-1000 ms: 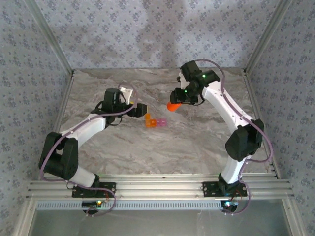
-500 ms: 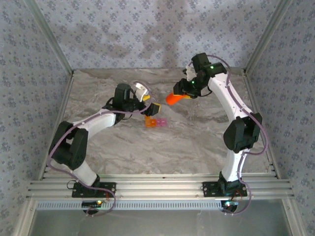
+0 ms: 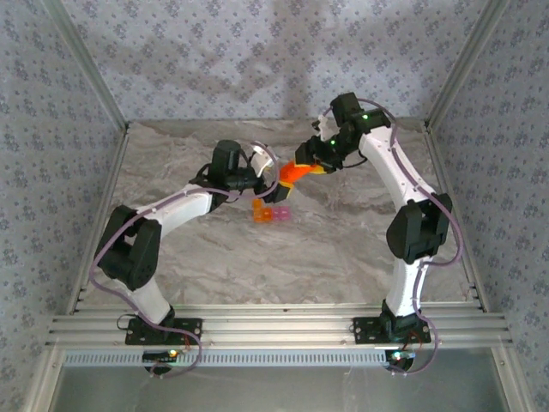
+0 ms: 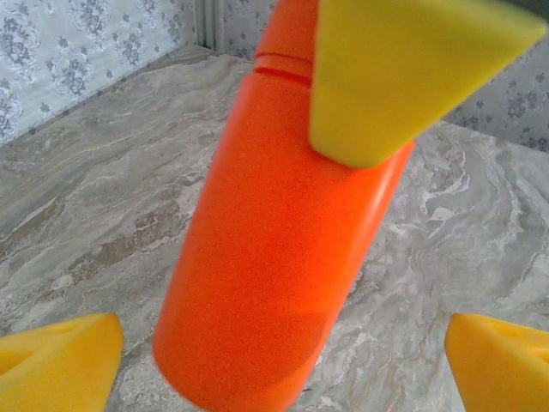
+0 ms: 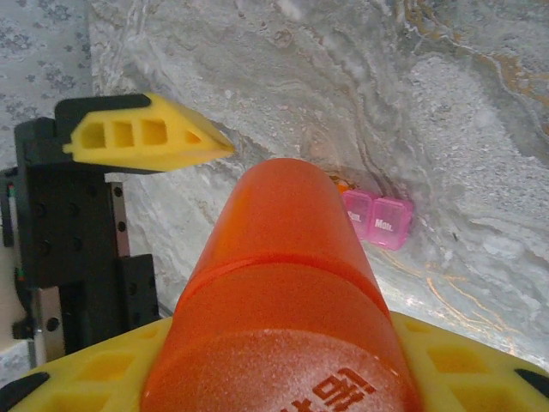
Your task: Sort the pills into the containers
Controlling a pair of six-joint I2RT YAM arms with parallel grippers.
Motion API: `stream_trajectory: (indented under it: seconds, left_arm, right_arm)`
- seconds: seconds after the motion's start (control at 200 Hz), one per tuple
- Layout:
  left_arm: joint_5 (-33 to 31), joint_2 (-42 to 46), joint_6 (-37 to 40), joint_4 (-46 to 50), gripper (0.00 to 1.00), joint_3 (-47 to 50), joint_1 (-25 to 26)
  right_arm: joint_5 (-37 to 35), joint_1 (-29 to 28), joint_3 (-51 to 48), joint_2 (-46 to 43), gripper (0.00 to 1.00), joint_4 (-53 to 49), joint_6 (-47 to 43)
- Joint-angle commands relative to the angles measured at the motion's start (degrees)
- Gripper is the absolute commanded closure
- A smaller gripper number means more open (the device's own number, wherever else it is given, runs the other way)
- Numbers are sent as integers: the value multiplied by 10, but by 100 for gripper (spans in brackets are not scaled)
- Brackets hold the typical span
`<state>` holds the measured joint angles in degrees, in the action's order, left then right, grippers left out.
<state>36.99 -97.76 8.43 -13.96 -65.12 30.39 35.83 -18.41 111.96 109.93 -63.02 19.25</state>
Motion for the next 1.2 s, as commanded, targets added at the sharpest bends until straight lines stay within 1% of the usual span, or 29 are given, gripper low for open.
stream_trajectory:
  seconds: [0.0,0.27,0.525,0.655,1.079,1.194]
  left_arm:
    - [20,-9,23,4,5,-22,1]
    - [20,-16,34,19,12,-33,2]
    - [19,-23,33,29,22,-43,1]
    - [21,-27,33,37,25,-47,2]
    - [14,-36,13,30,26,-42,2]
    - [6,-35,7,21,29,-41,2]
  right_arm:
    - [33,-8,20,7,64,1,12]
    - [50,-15,24,13,64,16,25]
    - [58,-24,24,13,64,24,28]
    - [67,-23,24,11,64,20,28]
    - [71,-19,13,-3,65,18,23]
    - [71,-19,5,-6,65,21,23]
